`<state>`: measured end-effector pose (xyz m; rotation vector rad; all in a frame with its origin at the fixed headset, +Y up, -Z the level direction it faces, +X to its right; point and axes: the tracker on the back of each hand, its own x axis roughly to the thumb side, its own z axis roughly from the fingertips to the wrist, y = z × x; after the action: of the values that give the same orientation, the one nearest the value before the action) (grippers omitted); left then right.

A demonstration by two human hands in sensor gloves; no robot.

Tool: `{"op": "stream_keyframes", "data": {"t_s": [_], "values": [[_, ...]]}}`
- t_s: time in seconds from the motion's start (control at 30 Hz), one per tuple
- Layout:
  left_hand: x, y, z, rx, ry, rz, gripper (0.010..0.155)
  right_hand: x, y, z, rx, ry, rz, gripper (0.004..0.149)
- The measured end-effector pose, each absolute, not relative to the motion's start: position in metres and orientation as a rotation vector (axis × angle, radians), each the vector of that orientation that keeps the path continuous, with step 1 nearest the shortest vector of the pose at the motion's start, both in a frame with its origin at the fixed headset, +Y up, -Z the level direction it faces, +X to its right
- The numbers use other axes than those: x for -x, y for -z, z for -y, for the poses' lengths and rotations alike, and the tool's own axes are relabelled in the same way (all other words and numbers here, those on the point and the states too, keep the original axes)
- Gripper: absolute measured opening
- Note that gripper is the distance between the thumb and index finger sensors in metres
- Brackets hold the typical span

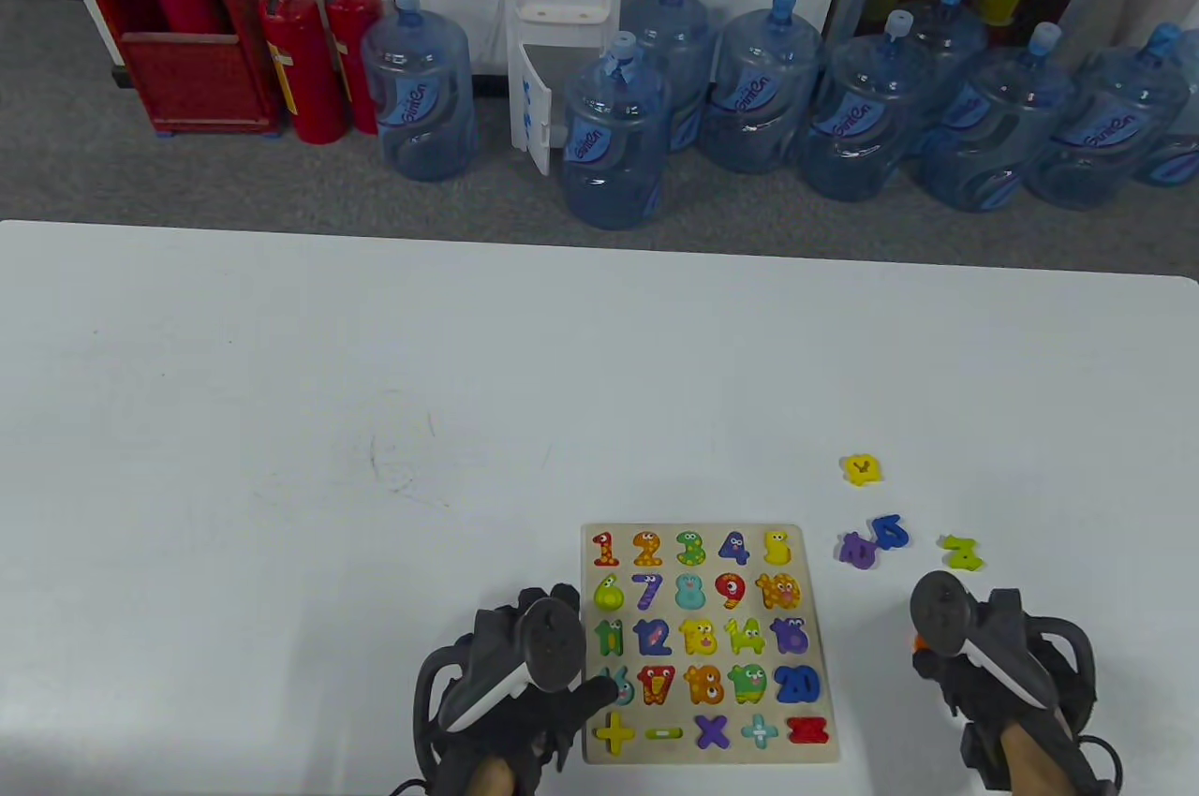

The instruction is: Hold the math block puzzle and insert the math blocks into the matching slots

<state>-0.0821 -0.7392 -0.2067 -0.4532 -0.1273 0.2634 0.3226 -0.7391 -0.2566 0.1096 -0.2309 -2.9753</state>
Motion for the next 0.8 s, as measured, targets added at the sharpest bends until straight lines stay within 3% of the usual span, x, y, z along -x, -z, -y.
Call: {"op": "stream_keyframes", "data": {"t_s": [0.1, 0.2, 0.3, 0.53, 0.8], "values": [[0.082, 0.206, 0.739, 0.453, -0.263, 0.126, 0.091, -0.325, 0.256, 0.735, -0.09, 3.041, 0.301, 0.064], [0.082, 0.207, 0.739, 0.451, -0.273, 0.126, 0.091, -0.336, 0.255, 0.729, -0.156, 3.13, 0.224, 0.057], [0.083, 0.207, 0.738, 0.444, -0.278, 0.124, 0.091, -0.344, 0.254, 0.727, -0.205, 3.141, 0.176, 0.058], [0.083, 0.206, 0.736, 0.436, -0.276, 0.132, 0.091, -0.338, 0.252, 0.732, -0.06, 3.133, 0.315, 0.073], [0.082, 0.207, 0.738, 0.444, -0.272, 0.133, 0.091, -0.323, 0.257, 0.74, -0.096, 3.017, 0.243, 0.065]]}}
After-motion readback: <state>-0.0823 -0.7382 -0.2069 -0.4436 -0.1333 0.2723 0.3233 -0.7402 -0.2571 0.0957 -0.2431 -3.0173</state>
